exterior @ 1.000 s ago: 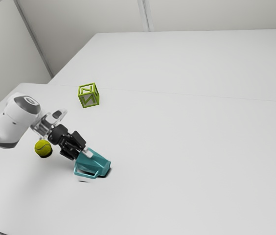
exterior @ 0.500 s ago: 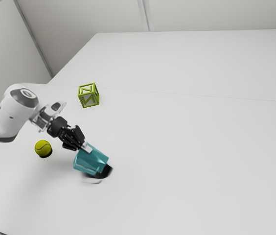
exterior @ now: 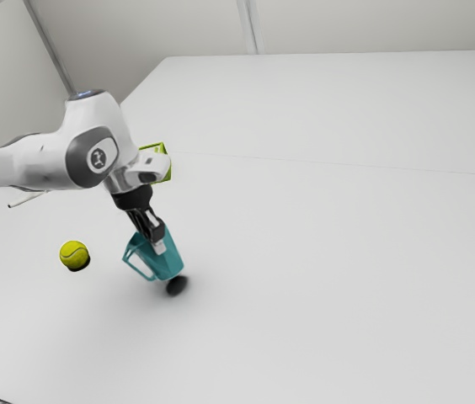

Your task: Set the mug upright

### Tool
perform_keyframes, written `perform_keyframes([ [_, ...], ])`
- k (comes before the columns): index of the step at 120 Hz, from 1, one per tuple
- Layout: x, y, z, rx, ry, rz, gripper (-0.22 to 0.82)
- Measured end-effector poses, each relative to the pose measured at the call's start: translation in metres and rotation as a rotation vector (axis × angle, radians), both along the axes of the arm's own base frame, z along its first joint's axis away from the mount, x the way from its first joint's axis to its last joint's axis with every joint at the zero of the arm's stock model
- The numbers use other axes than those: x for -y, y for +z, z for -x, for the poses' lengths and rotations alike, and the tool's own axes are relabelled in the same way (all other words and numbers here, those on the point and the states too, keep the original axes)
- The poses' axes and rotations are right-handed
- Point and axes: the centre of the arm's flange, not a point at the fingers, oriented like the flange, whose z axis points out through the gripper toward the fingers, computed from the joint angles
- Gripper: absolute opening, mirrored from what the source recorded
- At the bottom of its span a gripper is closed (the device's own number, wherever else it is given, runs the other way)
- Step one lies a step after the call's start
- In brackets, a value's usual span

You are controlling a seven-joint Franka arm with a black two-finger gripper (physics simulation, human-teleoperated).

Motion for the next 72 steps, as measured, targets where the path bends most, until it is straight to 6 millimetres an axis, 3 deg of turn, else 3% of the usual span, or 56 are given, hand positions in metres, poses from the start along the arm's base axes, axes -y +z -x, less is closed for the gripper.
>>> perform_keyframes([
  [27,0.033,-0.014,-0.012,0.077,-0.076,-0.23,-0.18],
  [49,0.073,-0.015,-0.009,0.119,-0.064,-0.277,-0.18],
  [72,0.098,-0.026,-0.008,0.121,-0.011,-0.296,-0.18],
])
